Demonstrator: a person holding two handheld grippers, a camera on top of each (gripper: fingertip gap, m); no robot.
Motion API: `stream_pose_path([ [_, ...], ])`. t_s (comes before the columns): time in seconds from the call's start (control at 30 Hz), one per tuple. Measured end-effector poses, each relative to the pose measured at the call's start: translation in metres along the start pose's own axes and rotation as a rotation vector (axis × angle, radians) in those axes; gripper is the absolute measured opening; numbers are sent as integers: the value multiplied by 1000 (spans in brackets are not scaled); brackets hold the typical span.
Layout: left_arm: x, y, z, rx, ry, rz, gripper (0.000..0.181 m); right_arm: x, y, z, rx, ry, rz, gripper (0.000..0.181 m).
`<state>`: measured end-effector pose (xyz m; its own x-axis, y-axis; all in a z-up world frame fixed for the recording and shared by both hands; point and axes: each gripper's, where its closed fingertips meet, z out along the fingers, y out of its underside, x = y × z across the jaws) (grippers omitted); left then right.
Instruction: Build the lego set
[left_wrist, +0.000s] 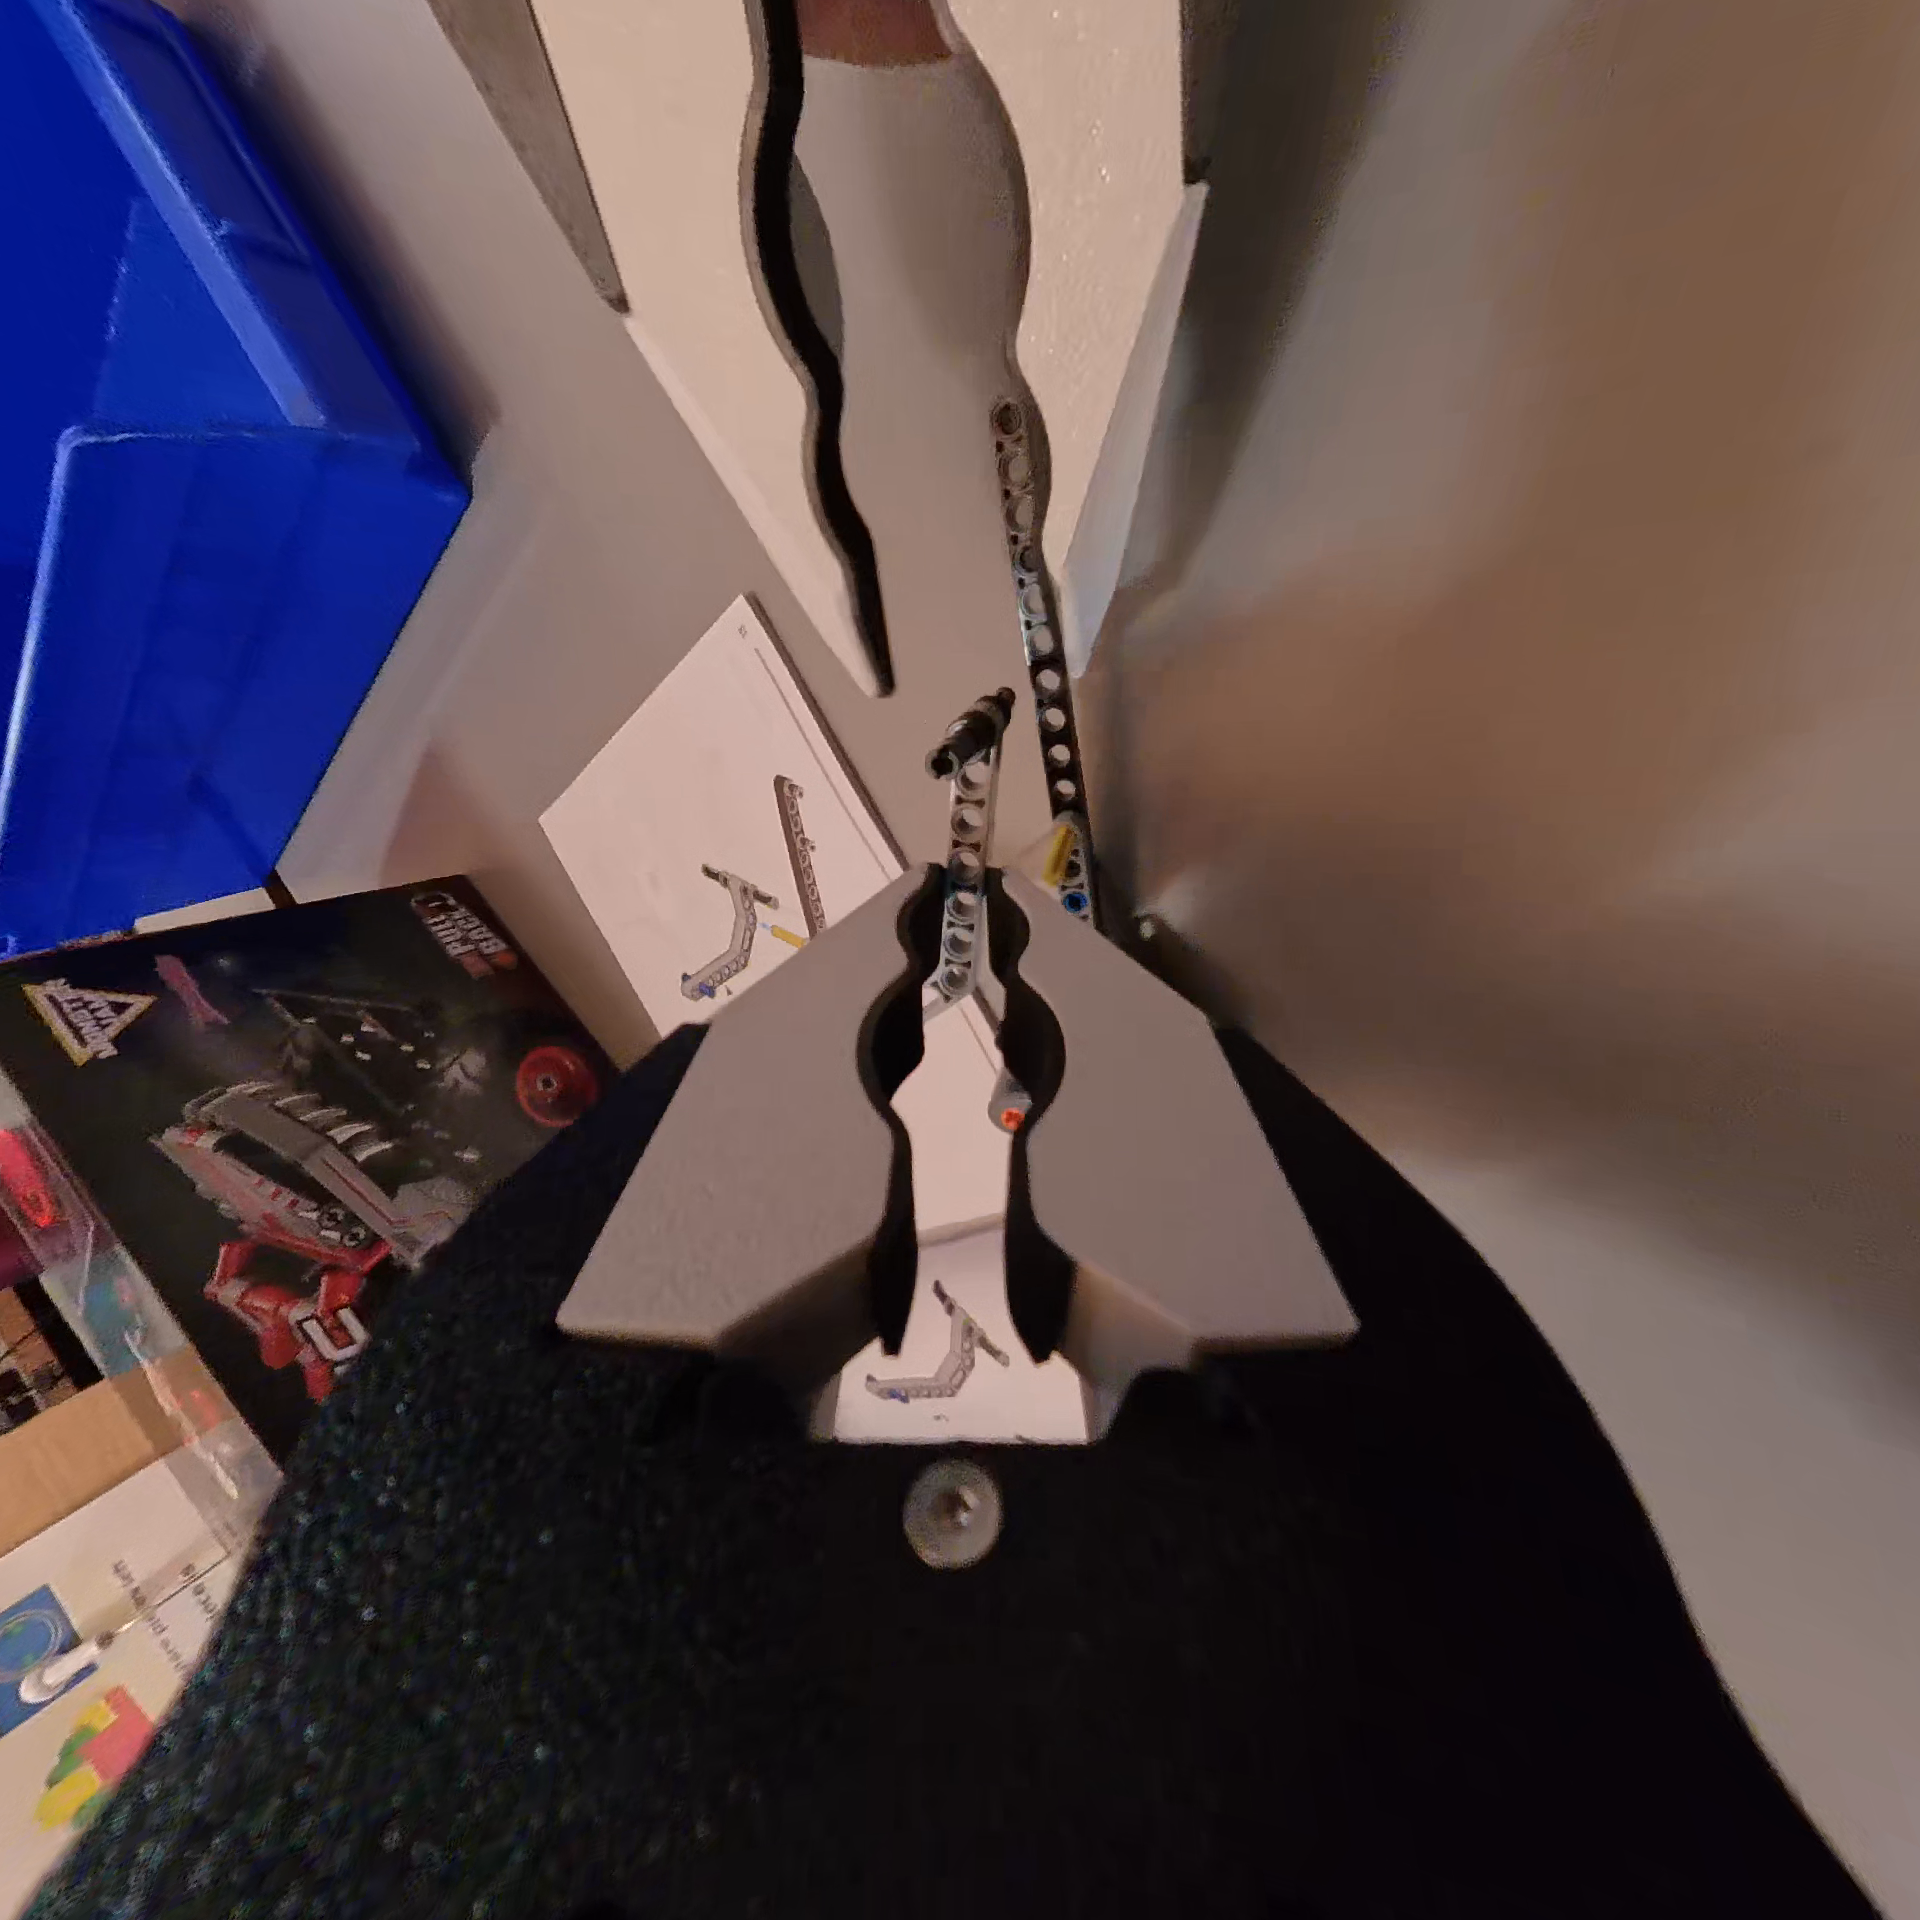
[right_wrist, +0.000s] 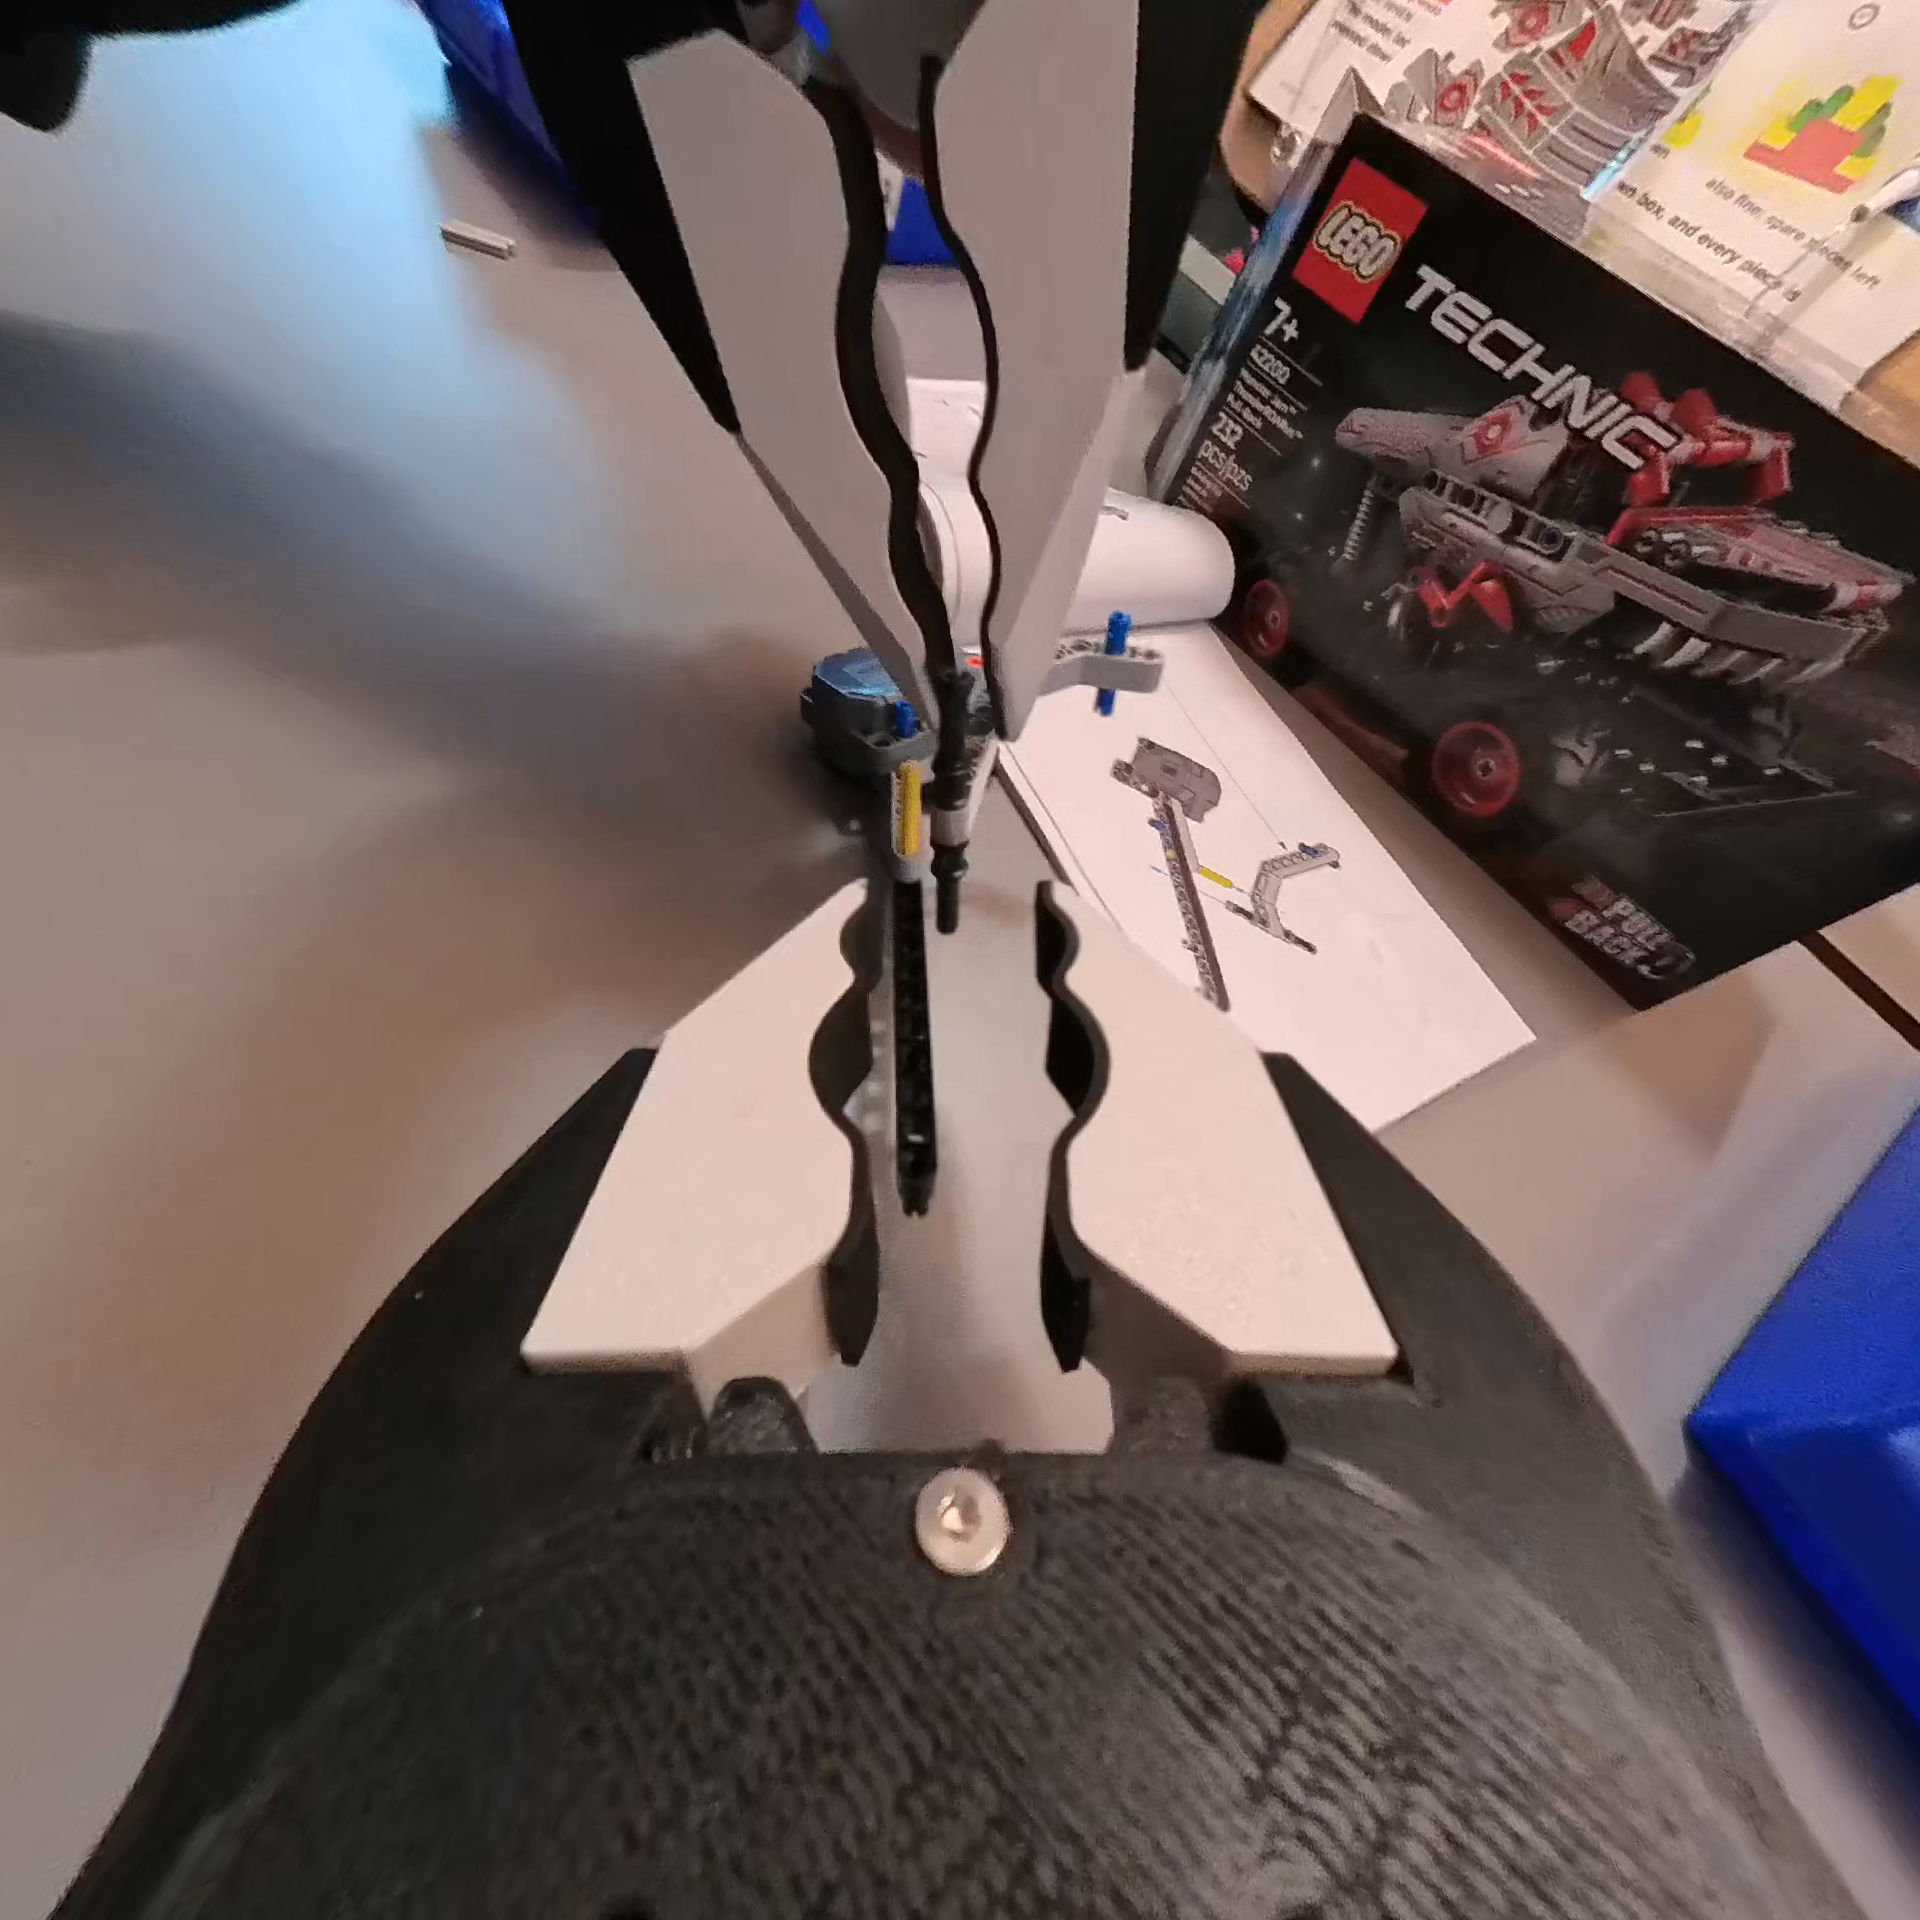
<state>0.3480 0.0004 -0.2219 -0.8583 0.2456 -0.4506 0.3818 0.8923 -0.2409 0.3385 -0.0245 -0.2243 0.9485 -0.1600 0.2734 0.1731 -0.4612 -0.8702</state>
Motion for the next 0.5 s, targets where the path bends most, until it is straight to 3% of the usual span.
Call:
stream_pose_path([
  [0.03, 1, -1, 0, 4, 12, -7, 5, 0, 2, -1, -21, -1, 1, 31],
  [0.13, 6, -3, 1, 22, 50, -18, 5, -6, 14, 0, -108, -32, 6, 42],
  [0.27, 6, -3, 1, 31, 68, -9, 5, -10, 24, 6, -165, -47, 14, 43],
  [0.5, 8, 3, 1, -23, 81, 5, 5, -12, 32, 15, -192, -56, 24, 24],
])
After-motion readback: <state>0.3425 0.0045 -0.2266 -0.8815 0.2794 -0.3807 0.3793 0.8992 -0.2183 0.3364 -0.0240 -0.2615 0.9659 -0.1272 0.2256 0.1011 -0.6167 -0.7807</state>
